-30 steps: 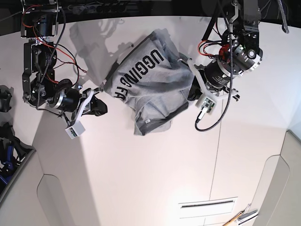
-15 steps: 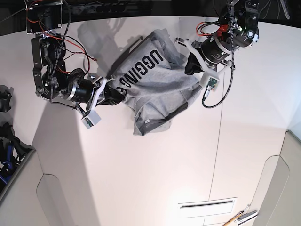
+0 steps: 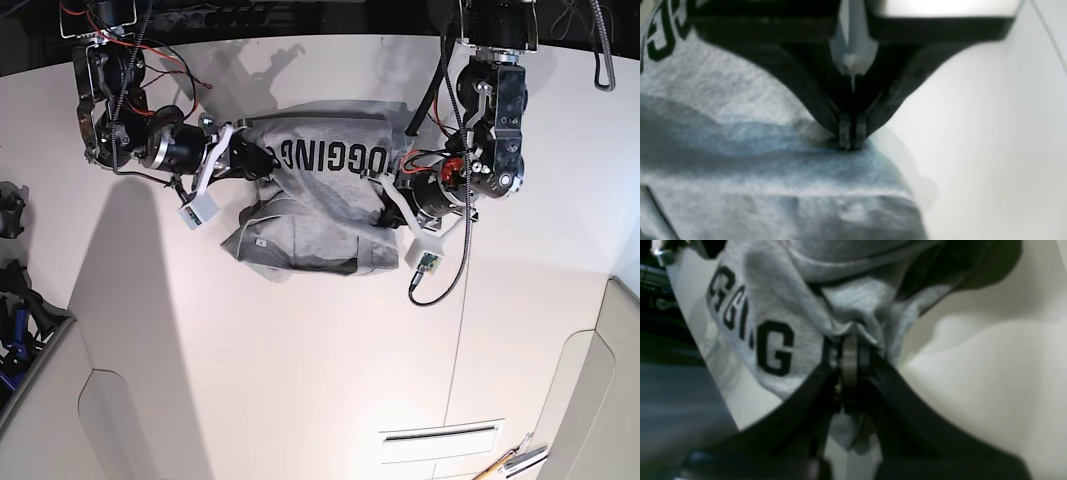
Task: Fold the T-shirt properly
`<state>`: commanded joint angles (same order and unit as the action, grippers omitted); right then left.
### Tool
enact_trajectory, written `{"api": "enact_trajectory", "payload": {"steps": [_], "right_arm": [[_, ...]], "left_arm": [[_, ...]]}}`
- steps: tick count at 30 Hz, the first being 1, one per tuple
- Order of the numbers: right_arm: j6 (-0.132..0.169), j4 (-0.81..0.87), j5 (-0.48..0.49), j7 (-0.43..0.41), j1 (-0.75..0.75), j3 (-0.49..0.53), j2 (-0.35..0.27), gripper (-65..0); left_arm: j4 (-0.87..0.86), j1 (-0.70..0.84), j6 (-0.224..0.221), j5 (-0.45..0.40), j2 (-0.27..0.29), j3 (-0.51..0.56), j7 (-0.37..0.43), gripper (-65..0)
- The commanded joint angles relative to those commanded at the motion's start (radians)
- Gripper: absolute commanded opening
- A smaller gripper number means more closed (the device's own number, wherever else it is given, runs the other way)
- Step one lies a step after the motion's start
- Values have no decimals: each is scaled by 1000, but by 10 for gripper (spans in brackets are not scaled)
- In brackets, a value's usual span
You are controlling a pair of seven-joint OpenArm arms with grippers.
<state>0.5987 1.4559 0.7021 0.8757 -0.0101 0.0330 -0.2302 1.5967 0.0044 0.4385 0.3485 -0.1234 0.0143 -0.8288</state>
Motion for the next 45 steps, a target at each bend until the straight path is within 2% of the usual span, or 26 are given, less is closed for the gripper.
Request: {"api": "enact_trajectory", "payload": {"steps": [3,9,11,14,17,20,21,24,26,30,32,34,35,37,38,41,43,45], "right_arm": [[0,3,-14,10,22,-1,-3,-650],[0,119,-10,134,28,-60,-21,-650],[0,172,24,160,17,-77,-63,-650],[0,236,96,177,-39,-79,-156,-650],[12,262,160,202,-115,-79,-233,-650],[21,266,285,261,-214,-77,-309,-650],[37,266,321,278,-251,-77,-338,-650],[37,266,383,288,-357,-77,-423,-650],[35,266,401,289,-421,-77,-468,-650],[34,265,451,323,-545,-76,-507,-650],[33,264,451,332,-610,-73,-503,-650],[30,257,446,287,-663,-50,-503,-650],[21,246,435,249,-685,-28,-503,-650],[22,211,349,162,-717,33,-504,-650],[21,183,286,109,-716,73,-503,-650],[18,84,121,-55,-704,203,-503,-650],[18,13,27,-119,-677,290,-496,-650],[18,-57,-52,-124,-641,359,-478,-650]], "left_arm": [[51,10,4,15,-30,-4,-14,-650],[313,178,3,84,-144,-33,-55,-650],[399,275,4,90,-165,-58,-55,-650],[490,428,23,89,-168,-108,-63,-650],[518,566,23,90,-168,-155,-73,-650],[522,705,23,89,-167,-166,-73,-650],[521,752,22,93,-165,-164,-73,-650],[521,896,27,69,-125,-164,-72,-650],[521,989,75,11,-103,-163,-72,-650],[510,1146,79,-39,-125,-132,-65,-650],[475,1190,79,-35,-173,-86,-16,-650],[405,1194,73,-35,-244,-21,85,-650],[357,1189,56,-35,-275,11,153,-650],[235,1166,-8,-39,-311,68,322,-650],[168,1139,-46,-39,-315,94,372,-650],[-52,1023,-135,-39,-314,167,384,-650],[-202,933,-149,-38,-310,217,384,-650],[-330,856,-148,-39,-296,264,384,-650]]}}
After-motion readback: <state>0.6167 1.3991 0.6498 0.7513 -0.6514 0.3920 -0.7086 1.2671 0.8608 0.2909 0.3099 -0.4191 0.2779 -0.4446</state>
